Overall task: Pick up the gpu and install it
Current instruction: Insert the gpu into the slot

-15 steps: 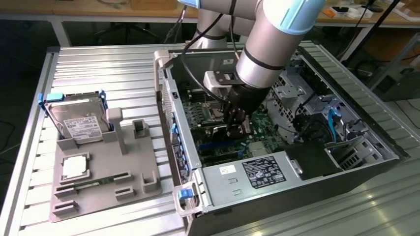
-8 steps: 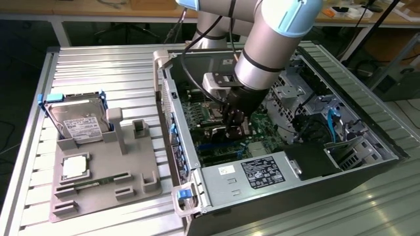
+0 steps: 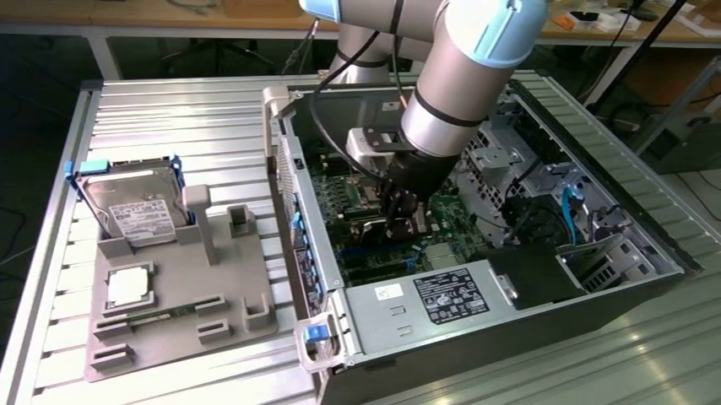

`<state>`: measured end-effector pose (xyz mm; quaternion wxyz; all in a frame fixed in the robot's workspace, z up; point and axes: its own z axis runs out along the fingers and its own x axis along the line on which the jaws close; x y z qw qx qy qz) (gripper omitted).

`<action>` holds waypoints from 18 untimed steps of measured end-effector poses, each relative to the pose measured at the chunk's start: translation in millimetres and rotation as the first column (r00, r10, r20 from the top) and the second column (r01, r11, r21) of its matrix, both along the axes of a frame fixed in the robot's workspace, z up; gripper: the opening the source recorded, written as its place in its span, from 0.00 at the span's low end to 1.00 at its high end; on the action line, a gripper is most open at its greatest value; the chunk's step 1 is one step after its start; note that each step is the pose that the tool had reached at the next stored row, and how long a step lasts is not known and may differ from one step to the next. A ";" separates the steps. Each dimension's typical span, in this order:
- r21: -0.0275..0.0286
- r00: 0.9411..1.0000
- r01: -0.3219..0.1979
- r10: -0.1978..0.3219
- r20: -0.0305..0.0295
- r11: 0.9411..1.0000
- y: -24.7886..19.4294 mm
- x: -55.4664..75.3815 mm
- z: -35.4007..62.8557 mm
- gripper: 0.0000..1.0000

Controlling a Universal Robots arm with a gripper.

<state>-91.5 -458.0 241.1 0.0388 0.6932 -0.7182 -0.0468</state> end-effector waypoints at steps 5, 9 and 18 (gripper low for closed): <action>0.000 1.000 -0.004 0.004 0.001 1.000 -1.1 10.8 -5.9 0.27; -0.010 1.000 -0.006 0.006 0.000 1.000 -2.1 11.0 -11.4 0.27; -0.009 1.000 -0.006 0.006 0.001 1.000 -2.1 11.1 -12.9 0.27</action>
